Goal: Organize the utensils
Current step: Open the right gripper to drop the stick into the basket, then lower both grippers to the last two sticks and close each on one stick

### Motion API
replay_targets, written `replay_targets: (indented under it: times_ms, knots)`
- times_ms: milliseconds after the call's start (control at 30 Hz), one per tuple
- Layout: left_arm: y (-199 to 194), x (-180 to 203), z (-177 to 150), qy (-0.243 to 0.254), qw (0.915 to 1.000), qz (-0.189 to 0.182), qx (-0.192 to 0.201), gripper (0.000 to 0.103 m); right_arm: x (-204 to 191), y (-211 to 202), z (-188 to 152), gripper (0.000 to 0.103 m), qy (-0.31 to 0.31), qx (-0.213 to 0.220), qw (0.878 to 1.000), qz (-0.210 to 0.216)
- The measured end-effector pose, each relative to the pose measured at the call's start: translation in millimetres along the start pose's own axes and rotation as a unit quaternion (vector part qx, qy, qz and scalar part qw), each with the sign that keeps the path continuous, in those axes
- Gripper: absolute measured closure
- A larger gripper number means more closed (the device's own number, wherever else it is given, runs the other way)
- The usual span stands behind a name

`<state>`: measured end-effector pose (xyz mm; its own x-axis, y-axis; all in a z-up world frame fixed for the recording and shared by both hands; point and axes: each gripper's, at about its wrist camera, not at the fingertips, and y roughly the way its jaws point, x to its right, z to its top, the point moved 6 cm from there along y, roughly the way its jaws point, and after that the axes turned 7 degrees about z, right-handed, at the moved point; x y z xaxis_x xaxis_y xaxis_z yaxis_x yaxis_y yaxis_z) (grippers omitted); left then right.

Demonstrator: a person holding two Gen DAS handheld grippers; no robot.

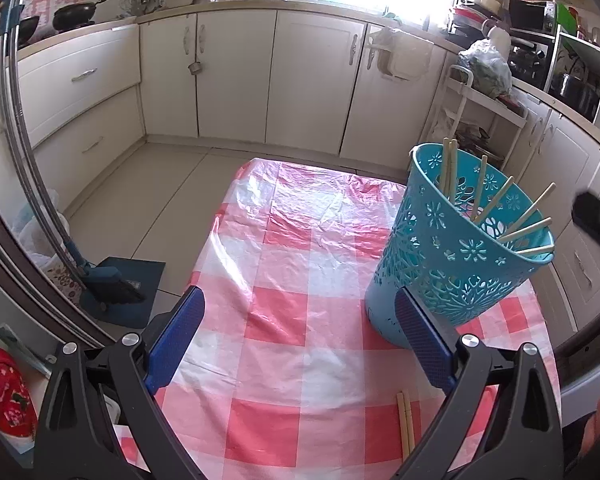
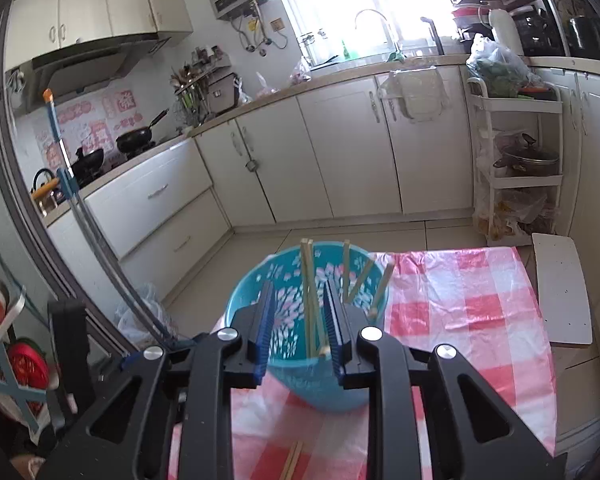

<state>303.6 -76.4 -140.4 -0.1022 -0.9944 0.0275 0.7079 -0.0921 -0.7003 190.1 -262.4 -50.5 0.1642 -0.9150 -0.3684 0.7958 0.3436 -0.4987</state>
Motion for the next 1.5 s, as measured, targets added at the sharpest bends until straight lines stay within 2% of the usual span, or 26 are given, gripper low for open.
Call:
replay_targets:
  times_ms: [100, 167, 333, 600, 867, 1000, 1067, 1267, 1333, 1500]
  knots:
    - [0, -2, -2, 0.002, 1.0, 0.005, -0.001, 0.011, -8, 16, -62, 0.079, -0.027, -0.088, 0.996, -0.012]
    - [0, -3, -4, 0.005, 0.9999, 0.009, -0.003, 0.011, -6, 32, -101, 0.086, -0.024, -0.138, 0.99, -0.024]
    - [-4, -6, -12, 0.018, 0.9997, 0.016, -0.005, 0.011, -2, 58, -143, 0.089, -0.008, -0.18, 0.983, -0.038]
    - [-2, -17, -19, 0.015, 0.9995, 0.023, -0.016, 0.011, -1, 63, -151, 0.089, -0.002, -0.182, 0.983, -0.034]
    - [1, -5, -36, 0.044, 0.9984, 0.023, -0.029, 0.011, -5, 64, -150, 0.089, -0.002, -0.178, 0.984, -0.022]
    - [2, 2, -48, 0.056, 0.9974, 0.025, -0.038, 0.011, -6, 65, -150, 0.089, -0.02, -0.175, 0.984, -0.031]
    - [3, 5, -53, 0.063, 0.9967, 0.027, -0.043, 0.011, -5, 65, -150, 0.089, -0.004, -0.175, 0.984, -0.021]
    - [4, 8, -69, 0.071, 0.9952, 0.035, -0.057, 0.011, -6, 67, -153, 0.089, -0.008, -0.178, 0.984, -0.017]
    - [5, 9, -73, 0.074, 0.9947, 0.036, -0.061, 0.011, -4, 67, -153, 0.095, -0.012, -0.18, 0.983, -0.025]
    - [3, 22, -85, 0.09, 0.9932, 0.007, -0.073, 0.011, 9, 58, -152, 0.096, -0.012, -0.185, 0.981, -0.052]
